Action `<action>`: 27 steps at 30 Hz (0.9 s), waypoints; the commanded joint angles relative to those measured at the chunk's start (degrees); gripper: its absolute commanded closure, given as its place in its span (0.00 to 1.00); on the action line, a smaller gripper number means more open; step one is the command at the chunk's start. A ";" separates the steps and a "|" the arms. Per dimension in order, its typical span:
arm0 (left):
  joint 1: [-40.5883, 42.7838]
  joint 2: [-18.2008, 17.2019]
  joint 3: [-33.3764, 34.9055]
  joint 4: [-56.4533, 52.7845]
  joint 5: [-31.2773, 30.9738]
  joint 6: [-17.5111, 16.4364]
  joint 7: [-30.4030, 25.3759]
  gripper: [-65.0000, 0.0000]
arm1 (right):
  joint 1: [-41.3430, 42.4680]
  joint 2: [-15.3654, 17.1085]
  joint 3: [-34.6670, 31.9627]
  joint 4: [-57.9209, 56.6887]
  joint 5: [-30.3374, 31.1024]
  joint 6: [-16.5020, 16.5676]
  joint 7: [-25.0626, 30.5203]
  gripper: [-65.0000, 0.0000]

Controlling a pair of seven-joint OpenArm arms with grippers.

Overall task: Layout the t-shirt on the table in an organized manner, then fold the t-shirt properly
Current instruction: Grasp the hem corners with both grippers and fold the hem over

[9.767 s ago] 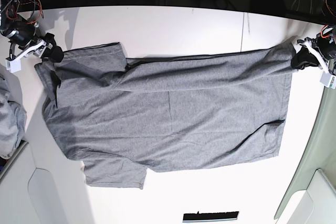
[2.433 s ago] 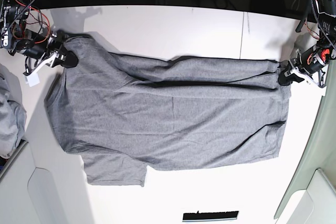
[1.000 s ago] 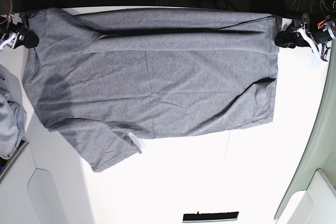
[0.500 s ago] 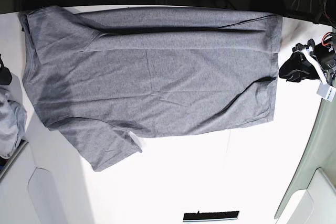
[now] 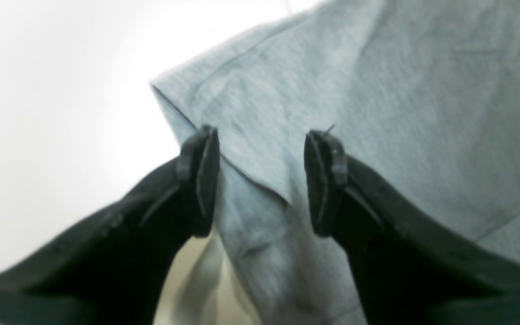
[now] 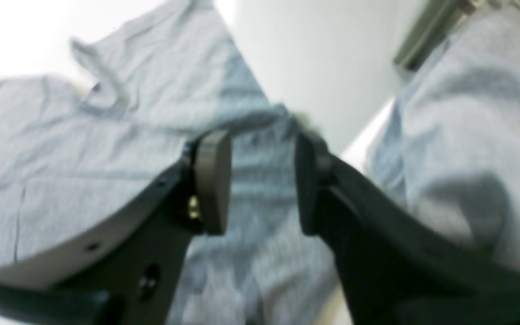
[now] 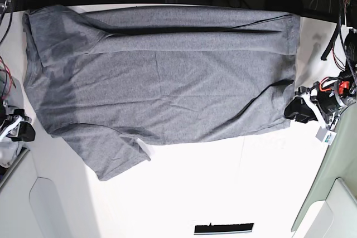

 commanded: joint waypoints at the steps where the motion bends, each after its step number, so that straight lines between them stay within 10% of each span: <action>1: -2.82 -1.07 0.37 -1.64 -0.85 -0.35 -1.22 0.49 | 2.99 1.16 -0.61 -1.33 -0.28 -0.33 2.34 0.63; 9: -12.31 -1.07 3.23 -20.61 -0.85 -0.33 -4.87 0.49 | 13.35 0.83 -6.73 -23.89 -9.55 -0.61 18.73 0.63; 16: -16.04 -0.48 3.23 -32.68 -0.68 0.28 -6.43 0.49 | 16.02 0.83 -7.28 -41.72 -12.61 -0.74 29.79 0.41; 27: -16.17 2.91 3.23 -33.92 4.74 3.48 -11.63 0.49 | 15.10 0.37 -7.26 -48.11 -12.57 -0.46 30.69 0.41</action>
